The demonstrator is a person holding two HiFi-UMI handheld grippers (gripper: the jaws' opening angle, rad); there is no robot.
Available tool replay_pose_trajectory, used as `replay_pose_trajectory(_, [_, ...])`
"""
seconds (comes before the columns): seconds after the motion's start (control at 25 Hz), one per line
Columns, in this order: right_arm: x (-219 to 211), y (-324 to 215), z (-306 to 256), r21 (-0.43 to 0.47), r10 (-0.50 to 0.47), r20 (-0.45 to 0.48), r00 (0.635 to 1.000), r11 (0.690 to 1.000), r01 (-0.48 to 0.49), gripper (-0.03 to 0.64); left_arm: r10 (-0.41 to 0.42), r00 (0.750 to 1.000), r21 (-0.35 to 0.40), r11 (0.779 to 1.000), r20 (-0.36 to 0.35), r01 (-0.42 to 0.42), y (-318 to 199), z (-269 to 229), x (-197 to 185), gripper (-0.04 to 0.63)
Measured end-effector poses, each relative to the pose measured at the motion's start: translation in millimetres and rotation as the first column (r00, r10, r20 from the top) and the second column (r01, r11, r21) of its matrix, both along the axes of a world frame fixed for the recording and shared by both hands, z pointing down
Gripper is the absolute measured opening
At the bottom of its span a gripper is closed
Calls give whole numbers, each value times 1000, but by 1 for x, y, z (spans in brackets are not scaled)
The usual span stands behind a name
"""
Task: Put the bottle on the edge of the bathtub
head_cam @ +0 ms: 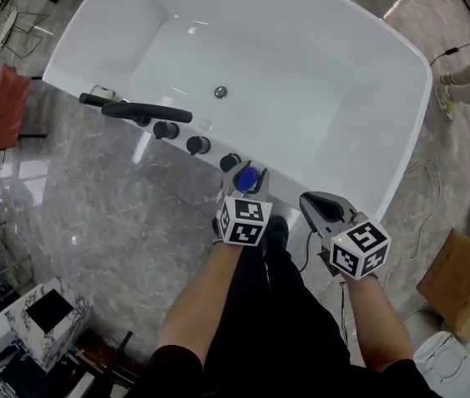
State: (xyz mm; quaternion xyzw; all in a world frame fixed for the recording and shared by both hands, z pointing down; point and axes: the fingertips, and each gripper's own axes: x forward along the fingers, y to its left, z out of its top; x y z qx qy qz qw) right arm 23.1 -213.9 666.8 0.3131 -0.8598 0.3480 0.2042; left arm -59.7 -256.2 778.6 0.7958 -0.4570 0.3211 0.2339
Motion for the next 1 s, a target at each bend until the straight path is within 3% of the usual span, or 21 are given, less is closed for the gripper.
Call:
replay_pose_trajectory(0.48, [9,13,2,-12,9,8,1000,1000,-9,12,21,1000,28,999,21,-21,-2,-1,6,169])
replay_pose_trajectory(1.0, [3,13,-42,43,-1,43,999,999,-1,12,46,998,54,997,39,-48,0,-55,2,175])
